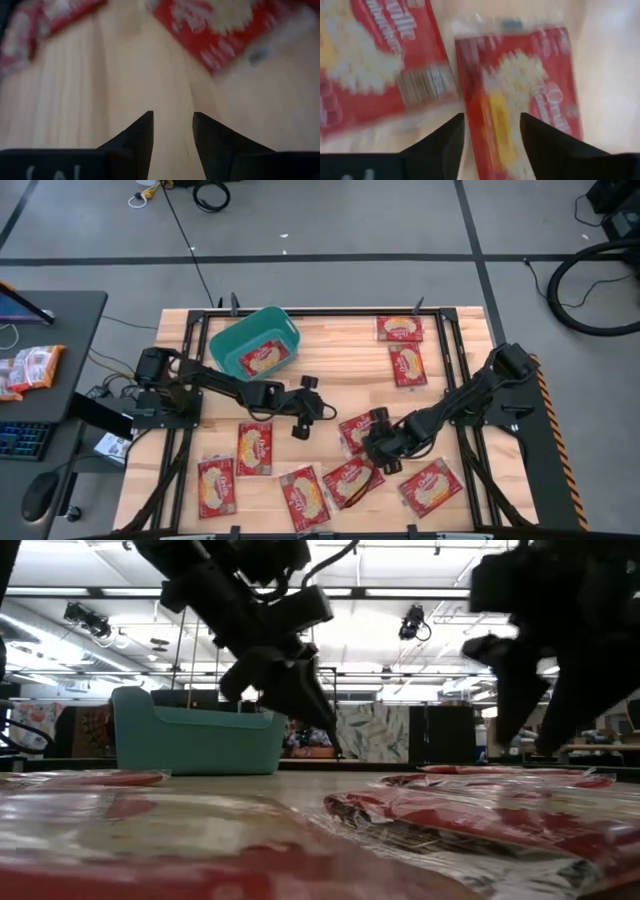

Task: Sort popcorn bags into baskets
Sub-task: Put the popcorn bag into the bin

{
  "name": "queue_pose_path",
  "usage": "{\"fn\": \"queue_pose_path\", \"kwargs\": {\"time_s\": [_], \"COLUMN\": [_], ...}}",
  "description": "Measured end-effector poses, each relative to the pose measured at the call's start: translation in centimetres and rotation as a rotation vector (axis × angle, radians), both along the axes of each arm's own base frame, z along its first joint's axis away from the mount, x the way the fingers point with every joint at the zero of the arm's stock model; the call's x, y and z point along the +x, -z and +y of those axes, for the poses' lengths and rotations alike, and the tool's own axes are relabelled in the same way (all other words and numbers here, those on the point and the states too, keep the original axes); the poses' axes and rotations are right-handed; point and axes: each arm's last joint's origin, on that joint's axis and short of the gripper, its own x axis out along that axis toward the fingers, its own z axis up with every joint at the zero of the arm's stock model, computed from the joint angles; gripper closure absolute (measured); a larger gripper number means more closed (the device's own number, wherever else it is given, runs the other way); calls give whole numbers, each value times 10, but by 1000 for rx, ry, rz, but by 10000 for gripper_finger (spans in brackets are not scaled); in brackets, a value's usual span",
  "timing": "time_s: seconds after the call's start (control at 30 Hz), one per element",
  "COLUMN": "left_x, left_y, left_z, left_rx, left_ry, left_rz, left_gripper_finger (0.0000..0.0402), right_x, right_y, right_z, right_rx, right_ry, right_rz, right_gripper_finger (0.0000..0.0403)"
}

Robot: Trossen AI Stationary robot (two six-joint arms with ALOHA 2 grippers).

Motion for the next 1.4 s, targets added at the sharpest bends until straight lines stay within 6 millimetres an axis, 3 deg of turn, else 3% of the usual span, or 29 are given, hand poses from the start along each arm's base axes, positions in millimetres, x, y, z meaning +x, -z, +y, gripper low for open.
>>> {"fn": "queue_pose_path", "kwargs": {"time_s": [0.2,0.47,1.07,1.2,1.4], "left_x": [-7,-12,-17,-17,-19], "left_y": [-21,-42,-45,-44,-42], "left_z": [-1,-2,-4,-7,-9], "left_rx": [-22,-64,-96,-111,-122], "left_ry": [-7,-33,-36,-36,-17], "left_rz": [-2,-30,8,11,40], "left_gripper_finger": [260,260,260,260,260], "right_x": [1,-4,-4,-3,1], "right_y": [14,26,27,28,32], "right_z": [5,14,14,12,7], "right_rx": [-47,-110,-143,-148,-133], "right_ry": [1,13,18,13,28], "right_rz": [78,90,67,68,89], "right_gripper_finger": [167,171,196,222,315]}}
